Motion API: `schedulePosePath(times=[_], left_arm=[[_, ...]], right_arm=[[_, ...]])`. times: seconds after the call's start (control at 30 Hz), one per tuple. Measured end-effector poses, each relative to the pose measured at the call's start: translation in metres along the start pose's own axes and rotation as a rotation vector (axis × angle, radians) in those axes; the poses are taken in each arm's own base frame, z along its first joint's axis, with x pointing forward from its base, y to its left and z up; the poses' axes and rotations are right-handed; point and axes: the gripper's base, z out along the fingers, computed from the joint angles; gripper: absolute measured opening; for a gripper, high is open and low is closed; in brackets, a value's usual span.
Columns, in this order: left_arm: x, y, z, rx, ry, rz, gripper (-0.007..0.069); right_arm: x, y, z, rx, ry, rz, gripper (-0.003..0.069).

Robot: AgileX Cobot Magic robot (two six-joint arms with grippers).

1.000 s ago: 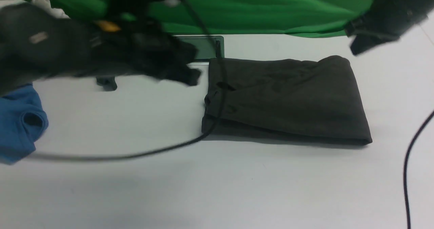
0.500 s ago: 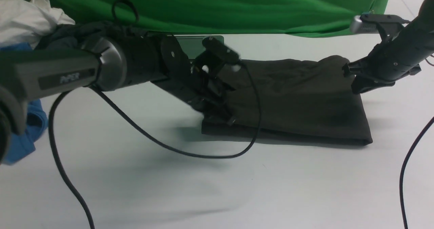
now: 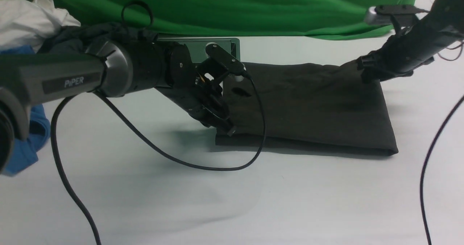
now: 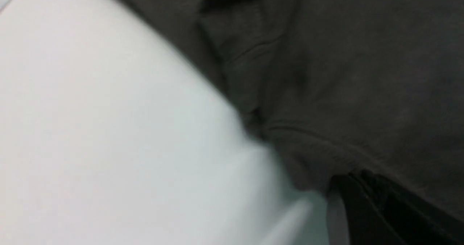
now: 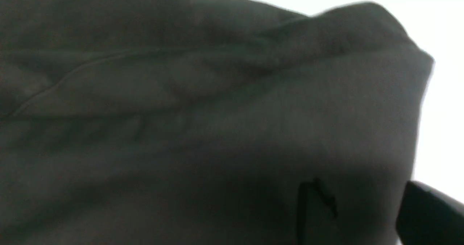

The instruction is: Fold a long-sleeved shirt on a white desktop.

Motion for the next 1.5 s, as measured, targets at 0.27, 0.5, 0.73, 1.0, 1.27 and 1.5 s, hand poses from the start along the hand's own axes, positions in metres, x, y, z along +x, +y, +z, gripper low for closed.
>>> schedulePosePath(times=[0.27,0.5,0.73,1.0,1.27,1.5], left_arm=[[0.002,0.004,0.000,-0.020,0.012,0.005,0.0017],[-0.006,0.010,-0.044,-0.106,-0.011,-0.026,0.0017],[-0.009,0.001,-0.143,-0.209,-0.238,-0.048,0.0017],[0.071,-0.048,-0.243,-0.330,-0.636,-0.101,0.0017],[0.162,-0.095,-0.301,-0.433,-0.961,-0.091,0.0017],[0.189,-0.106,-0.296,-0.453,-1.006,-0.081,0.0017]], right_arm=[[-0.005,0.010,0.037,-0.014,0.019,-0.030,0.0238],[-0.013,0.041,0.046,-0.023,-0.059,-0.111,0.0239],[-0.017,0.050,0.044,-0.035,-0.072,-0.105,0.0239],[-0.029,0.059,-0.059,-0.036,-0.123,-0.147,0.0223],[0.037,0.069,-0.182,-0.032,-0.223,-0.126,0.0141],[0.133,0.072,-0.248,-0.034,-0.301,-0.065,0.0090]])
